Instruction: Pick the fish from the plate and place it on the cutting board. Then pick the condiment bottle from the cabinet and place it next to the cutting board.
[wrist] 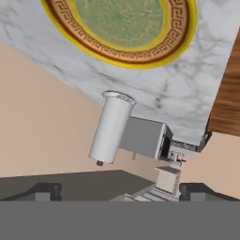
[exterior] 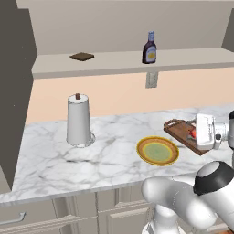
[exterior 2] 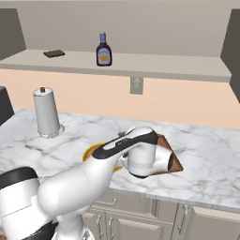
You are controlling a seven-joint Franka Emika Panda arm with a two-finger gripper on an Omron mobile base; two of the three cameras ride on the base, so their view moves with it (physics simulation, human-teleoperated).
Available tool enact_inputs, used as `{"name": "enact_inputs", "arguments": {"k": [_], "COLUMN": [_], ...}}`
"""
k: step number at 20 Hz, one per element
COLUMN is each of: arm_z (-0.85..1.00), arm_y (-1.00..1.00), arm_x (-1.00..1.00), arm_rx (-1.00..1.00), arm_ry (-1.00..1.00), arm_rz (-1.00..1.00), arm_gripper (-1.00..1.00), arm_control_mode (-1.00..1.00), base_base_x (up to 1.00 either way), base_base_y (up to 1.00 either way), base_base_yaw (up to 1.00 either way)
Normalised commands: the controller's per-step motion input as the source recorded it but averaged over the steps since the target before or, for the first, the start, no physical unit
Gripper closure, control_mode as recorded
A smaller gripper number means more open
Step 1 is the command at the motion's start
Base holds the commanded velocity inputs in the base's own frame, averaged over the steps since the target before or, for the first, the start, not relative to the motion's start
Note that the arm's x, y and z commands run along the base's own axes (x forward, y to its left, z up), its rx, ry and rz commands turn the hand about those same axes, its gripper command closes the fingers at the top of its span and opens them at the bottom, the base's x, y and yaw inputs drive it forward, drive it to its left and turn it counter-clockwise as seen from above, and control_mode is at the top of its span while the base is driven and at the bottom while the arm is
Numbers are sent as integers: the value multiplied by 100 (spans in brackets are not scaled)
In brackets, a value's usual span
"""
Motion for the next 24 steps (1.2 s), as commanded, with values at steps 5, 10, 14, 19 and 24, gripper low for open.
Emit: {"name": "enact_inputs", "arguments": {"k": [5, 10, 14, 19, 24], "arm_z": [27, 21, 20, 22, 19], "arm_y": [10, 19, 25, 19, 15], "arm_x": [-15, -14, -12, -7, -7], "arm_rx": [2, 4, 4, 6, 8], "arm_ry": [0, 0, 0, 0, 2], "arm_rz": [-2, -7, -11, -11, -12], "arm_gripper": [-100, -100, -100, -100, -100], "arm_control_mode": [-100, -100, -100, -100, -100], "base_base_x": [0, 0, 0, 0, 0], "base_base_y": [0, 0, 0, 0, 0], "base_base_yaw": [0, 0, 0, 0, 0]}}
